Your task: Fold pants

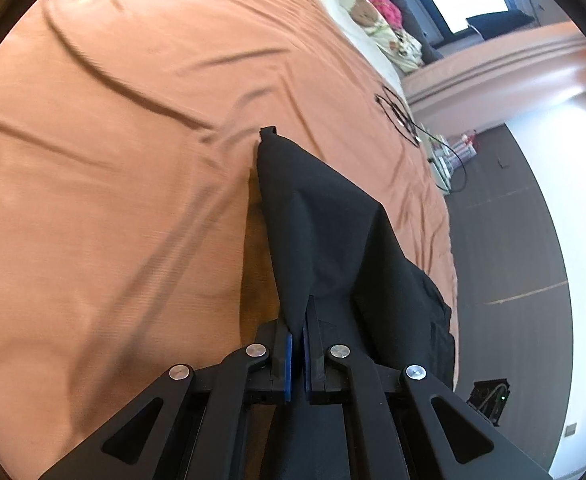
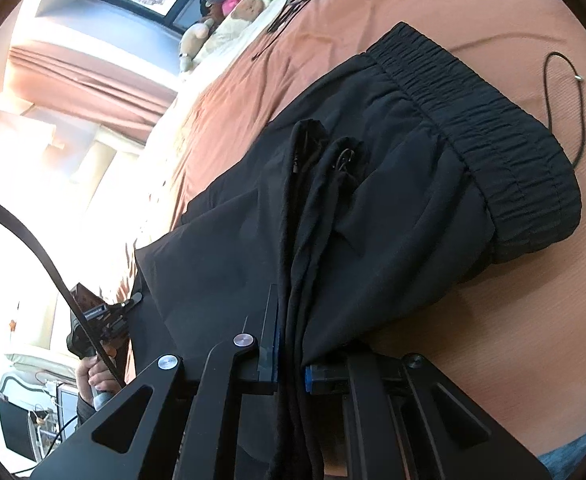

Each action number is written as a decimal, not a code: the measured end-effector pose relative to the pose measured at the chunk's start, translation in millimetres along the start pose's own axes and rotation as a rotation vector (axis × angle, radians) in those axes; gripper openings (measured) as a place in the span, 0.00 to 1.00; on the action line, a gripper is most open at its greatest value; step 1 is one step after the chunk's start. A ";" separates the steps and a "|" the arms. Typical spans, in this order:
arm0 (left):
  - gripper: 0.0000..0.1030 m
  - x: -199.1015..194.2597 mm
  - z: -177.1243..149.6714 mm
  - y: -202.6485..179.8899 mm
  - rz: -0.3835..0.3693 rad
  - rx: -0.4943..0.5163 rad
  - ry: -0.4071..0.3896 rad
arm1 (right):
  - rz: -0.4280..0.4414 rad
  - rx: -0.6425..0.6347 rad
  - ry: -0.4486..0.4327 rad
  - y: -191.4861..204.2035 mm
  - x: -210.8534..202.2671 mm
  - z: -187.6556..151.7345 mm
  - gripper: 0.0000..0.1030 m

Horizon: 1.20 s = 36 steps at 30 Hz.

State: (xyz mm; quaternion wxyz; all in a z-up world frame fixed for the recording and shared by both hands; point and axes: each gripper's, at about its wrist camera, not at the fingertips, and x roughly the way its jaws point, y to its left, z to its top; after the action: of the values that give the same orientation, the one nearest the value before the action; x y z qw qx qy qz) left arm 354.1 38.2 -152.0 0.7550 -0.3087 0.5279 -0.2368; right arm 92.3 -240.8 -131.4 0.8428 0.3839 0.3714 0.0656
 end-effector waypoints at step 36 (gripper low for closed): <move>0.26 -75.7 27.1 122.0 0.168 -0.125 -0.036 | -0.023 -0.143 0.265 79.7 116.8 15.7 0.25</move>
State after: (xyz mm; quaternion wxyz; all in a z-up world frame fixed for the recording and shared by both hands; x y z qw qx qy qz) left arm 358.5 180.8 -183.3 0.7606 -0.3141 0.5522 -0.1337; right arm 200.4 -148.4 -136.4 0.8123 0.3066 0.4783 0.1321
